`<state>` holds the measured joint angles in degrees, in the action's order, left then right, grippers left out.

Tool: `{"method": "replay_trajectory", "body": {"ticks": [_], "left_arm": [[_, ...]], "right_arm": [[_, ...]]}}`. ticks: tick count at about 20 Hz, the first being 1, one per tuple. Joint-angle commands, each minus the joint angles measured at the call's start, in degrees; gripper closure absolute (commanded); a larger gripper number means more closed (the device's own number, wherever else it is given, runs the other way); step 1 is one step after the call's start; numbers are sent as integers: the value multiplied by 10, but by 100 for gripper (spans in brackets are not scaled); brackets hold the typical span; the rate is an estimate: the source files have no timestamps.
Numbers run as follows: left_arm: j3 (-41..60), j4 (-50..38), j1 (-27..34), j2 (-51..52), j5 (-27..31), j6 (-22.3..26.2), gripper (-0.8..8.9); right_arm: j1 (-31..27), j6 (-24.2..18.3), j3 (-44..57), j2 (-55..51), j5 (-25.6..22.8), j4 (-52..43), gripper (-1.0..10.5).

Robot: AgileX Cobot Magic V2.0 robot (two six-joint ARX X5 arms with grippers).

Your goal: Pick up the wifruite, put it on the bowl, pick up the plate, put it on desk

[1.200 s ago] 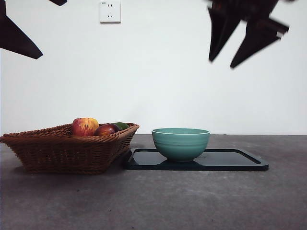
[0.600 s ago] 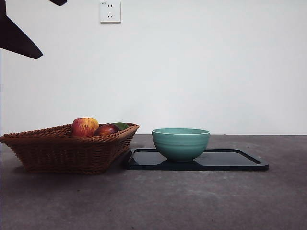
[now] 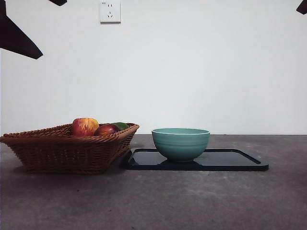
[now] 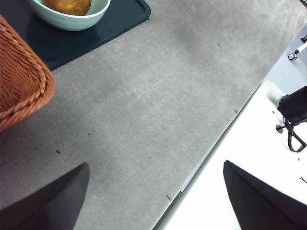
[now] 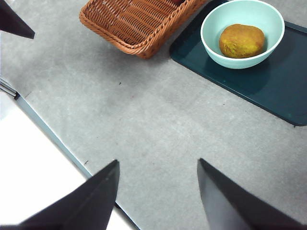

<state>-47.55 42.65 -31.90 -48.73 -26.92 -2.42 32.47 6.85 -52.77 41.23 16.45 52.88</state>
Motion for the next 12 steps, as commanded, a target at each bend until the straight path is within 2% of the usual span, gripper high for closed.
{"method": "replay_trajectory", "body": {"ticks": [1, 12], "left_arm": [[-4, -4, -4, -3, -1, 7, 382], [-4, -13, -4, -3, -1, 6, 383]], "right_arm": [[4, -2, -4, 2, 1, -6, 689], [4, -2, -4, 2, 1, -5, 689]]}}
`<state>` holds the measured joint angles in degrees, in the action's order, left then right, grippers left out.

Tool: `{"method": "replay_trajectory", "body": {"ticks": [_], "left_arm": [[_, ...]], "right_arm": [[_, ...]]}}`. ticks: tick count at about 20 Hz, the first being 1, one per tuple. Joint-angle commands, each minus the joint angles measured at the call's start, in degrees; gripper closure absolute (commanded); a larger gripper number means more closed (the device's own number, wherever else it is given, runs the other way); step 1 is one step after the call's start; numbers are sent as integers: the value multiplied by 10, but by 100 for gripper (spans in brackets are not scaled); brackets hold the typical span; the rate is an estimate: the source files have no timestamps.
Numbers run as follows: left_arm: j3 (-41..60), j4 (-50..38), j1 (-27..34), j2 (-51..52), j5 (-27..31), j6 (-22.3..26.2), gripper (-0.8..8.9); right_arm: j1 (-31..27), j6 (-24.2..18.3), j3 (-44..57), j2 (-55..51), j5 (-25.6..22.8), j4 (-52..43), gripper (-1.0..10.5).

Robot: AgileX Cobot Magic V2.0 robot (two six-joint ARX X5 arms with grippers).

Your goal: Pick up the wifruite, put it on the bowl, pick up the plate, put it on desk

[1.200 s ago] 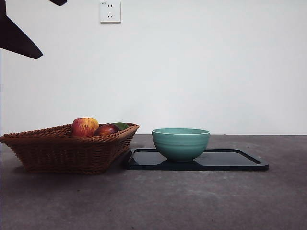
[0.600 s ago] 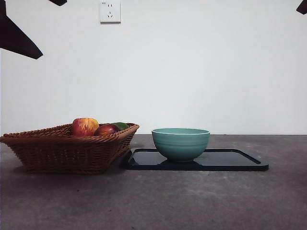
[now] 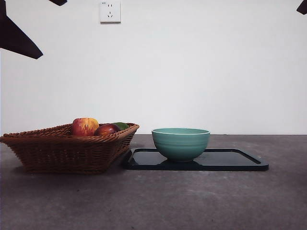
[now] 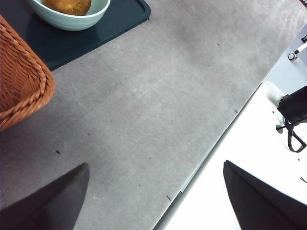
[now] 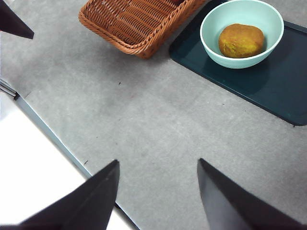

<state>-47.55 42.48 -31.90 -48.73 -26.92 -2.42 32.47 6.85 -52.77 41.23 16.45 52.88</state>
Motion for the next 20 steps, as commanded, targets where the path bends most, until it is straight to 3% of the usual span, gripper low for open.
{"method": "replay_trajectory", "body": {"ticks": [1, 8, 20], "left_arm": [[-4, -18, -4, -3, -1, 6, 383], [-61, -52, -4, -54, 28, 26, 383], [-386, -53, -4, -418, 35, 137, 383]], "right_arm": [[4, -2, -4, 2, 1, -5, 689], [4, -3, -4, 2, 1, -5, 689], [4, -4, -4, -3, 5, 54, 689]]}}
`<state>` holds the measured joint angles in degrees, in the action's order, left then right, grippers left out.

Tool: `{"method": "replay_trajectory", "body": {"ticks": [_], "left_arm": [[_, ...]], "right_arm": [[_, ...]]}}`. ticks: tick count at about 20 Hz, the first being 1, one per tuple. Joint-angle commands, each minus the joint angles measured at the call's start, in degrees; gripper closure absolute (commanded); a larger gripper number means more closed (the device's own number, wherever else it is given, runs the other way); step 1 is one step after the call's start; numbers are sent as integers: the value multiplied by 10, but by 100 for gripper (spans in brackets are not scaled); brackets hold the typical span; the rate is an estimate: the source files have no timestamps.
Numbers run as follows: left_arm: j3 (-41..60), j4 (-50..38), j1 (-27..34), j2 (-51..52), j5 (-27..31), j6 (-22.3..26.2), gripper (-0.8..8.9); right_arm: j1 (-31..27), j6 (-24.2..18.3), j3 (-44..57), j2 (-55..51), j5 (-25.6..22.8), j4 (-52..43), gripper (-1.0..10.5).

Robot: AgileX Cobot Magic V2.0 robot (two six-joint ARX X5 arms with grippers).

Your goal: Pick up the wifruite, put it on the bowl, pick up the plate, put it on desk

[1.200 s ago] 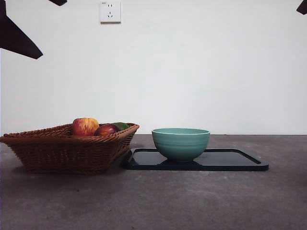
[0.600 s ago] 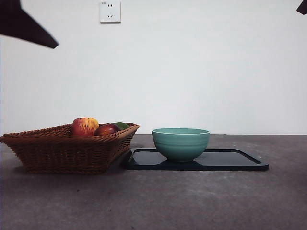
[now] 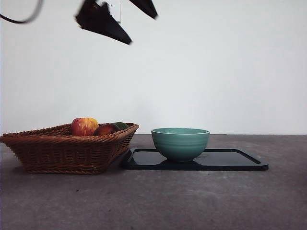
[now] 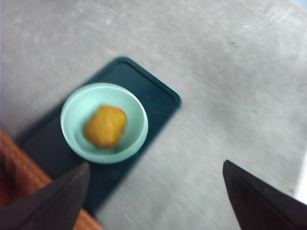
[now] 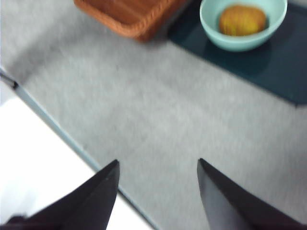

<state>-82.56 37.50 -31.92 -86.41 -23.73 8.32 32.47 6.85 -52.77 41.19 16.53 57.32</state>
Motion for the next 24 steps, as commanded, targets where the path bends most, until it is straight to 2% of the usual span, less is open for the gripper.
{"method": "replay_trajectory", "body": {"ticks": [1, 3, 10, 15, 24], "left_arm": [[-56, -4, -4, -68, 7, 36, 383], [-90, -12, -9, -119, 28, 55, 382], [-143, -49, -22, -234, 83, 137, 381], [-143, -96, -34, -286, 88, 153, 381], [-143, -121, -49, -344, 104, 177, 383]], "right_arm": [[4, -5, -4, -6, 7, 18, 689], [4, -4, -4, -21, 21, 29, 689], [4, 18, -4, -85, 21, 69, 689], [4, 28, -4, -112, 21, 84, 689], [4, 28, -4, -115, 21, 109, 689]]}}
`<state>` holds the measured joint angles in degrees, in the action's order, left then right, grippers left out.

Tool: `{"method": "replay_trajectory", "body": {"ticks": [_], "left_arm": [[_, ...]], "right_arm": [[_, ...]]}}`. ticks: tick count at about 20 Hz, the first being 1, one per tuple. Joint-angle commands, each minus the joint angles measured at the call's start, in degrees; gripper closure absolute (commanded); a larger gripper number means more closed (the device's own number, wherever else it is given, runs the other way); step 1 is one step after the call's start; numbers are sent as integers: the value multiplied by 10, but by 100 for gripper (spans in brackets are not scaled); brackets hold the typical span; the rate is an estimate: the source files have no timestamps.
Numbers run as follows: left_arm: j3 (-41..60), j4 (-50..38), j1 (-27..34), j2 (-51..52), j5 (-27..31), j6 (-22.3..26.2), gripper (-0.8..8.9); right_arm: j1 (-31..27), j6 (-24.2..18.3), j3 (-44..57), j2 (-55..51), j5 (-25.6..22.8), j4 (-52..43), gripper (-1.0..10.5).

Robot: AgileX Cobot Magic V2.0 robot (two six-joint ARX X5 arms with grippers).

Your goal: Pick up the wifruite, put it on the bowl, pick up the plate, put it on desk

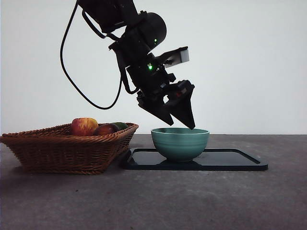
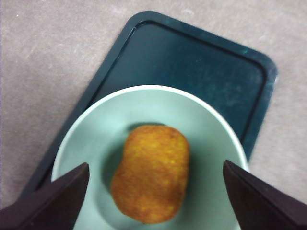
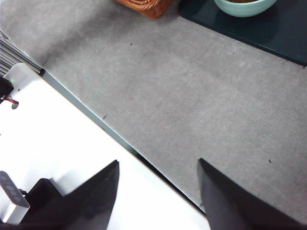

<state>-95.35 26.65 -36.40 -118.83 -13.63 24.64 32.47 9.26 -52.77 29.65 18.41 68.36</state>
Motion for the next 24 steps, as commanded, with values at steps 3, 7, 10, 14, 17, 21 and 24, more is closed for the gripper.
{"method": "replay_trajectory", "body": {"ticks": [3, 7, 10, 14, 17, 21, 24], "left_arm": [[-16, -28, -4, -20, 8, 18, 385], [-16, -34, -4, -26, 8, 19, 385], [-16, -33, -4, -35, 8, 19, 385], [-16, -33, -6, -47, 8, 19, 385], [-16, -33, -6, -54, 8, 22, 386], [-16, -33, -6, -59, 8, 22, 452], [-16, -36, -7, -59, 8, 21, 548]], "right_arm": [[4, 6, -4, 1, 2, 2, 689], [4, 6, -4, 1, 2, 3, 689], [4, 6, -4, 1, -2, 3, 689], [4, 6, -4, 1, -4, 3, 689], [4, 5, -4, 1, -4, 3, 689], [4, 5, -4, 1, -5, 3, 689], [4, 5, -4, 1, -5, 3, 689]]}}
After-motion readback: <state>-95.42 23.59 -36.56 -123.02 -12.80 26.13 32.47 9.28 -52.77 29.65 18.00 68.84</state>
